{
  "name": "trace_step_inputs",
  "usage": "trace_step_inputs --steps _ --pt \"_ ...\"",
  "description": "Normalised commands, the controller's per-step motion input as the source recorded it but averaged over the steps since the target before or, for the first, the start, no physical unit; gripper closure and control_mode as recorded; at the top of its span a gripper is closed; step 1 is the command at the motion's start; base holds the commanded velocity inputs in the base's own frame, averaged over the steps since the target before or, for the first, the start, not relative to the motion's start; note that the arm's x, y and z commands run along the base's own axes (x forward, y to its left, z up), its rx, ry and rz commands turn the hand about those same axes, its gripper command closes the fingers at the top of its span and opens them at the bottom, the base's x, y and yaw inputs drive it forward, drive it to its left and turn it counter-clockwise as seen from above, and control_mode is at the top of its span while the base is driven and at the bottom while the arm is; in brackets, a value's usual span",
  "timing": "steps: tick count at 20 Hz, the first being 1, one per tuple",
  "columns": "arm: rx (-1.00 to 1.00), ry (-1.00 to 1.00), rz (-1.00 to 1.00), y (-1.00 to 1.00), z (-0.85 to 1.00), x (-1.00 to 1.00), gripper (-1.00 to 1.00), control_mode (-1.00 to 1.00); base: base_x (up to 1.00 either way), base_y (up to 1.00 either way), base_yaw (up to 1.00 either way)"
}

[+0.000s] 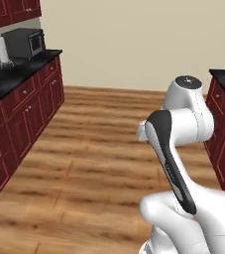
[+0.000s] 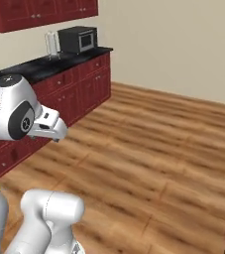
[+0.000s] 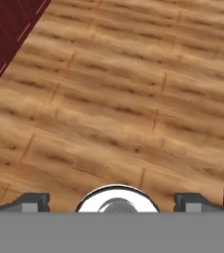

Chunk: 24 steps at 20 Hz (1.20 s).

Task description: Pick the oranges from the cabinet and place them in one bowl. Pick the banana from the sink and place it in the other bowl.

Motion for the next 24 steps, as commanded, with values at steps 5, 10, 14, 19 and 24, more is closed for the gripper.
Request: trace_step_inputs --steps 5,10,14,19,24 --pt "0.00 0.00 0.00 0.00 0.00 0.00 -1.00 1.00 0.10 0.08 0.50" --pt "0.00 0.00 0.00 0.00 0.00 0.00 -1.00 1.00 0.07 0.12 0.49" --pt "0.00 0.00 0.00 0.00 0.00 0.00 -1.00 1.00 0.02 0.12 0.50" --pt "0.00 0.00 0.00 0.00 0.00 0.00 -1.00 1.00 0.00 0.09 0.50" --pt "0.00 0.00 0.00 0.00 0.00 0.00 -1.00 1.00 0.00 0.14 0.50"
